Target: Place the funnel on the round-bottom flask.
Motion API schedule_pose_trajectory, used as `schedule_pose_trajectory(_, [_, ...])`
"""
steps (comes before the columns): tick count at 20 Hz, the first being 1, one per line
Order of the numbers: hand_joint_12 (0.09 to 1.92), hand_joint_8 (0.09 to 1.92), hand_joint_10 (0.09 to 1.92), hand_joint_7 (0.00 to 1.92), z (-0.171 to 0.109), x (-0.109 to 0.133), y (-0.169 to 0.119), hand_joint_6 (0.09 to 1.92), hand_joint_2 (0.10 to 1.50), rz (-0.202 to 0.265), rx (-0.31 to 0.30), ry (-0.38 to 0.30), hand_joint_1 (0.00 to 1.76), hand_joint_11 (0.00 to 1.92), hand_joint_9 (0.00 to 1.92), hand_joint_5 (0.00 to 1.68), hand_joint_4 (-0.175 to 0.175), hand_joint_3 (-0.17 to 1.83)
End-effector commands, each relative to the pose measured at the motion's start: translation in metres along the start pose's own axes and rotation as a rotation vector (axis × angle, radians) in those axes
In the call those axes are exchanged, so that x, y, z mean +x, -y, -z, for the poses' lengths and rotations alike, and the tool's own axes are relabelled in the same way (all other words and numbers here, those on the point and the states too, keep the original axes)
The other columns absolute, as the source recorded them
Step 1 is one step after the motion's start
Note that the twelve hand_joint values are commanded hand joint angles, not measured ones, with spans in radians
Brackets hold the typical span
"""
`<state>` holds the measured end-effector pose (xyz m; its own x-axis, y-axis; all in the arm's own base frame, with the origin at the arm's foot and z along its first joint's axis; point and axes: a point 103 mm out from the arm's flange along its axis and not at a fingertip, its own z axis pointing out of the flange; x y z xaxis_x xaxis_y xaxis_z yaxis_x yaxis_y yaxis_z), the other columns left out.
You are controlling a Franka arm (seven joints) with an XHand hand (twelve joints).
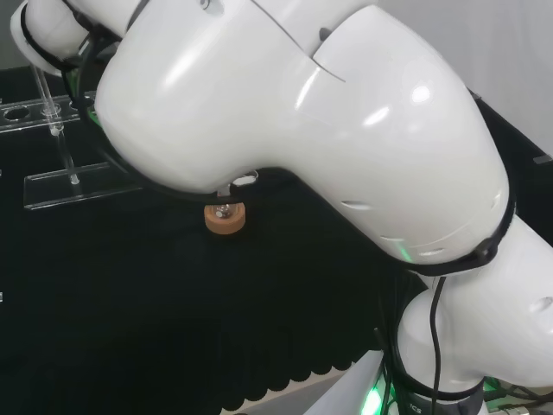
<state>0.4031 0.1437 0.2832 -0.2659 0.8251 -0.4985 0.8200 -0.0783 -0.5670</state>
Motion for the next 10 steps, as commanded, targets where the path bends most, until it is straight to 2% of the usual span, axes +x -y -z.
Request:
schedule_pose_trajectory(1, [1.27, 0.67, 0.44, 0.57, 0.0005, 0.0012, -0.0031, 0.54, 0.77, 0.004, -0.002, 0.002, 0.82, 0.64, 1.01, 0.51, -0.028, 0.65])
schedule_pose_trajectory(10, [1.27, 0.67, 0.44, 0.57, 0.0005, -0.0035, -0.0089, 0.55, 0.77, 0.004, 0.0, -0.002, 0.82, 0.64, 1.01, 0.52, -0.028, 0.65])
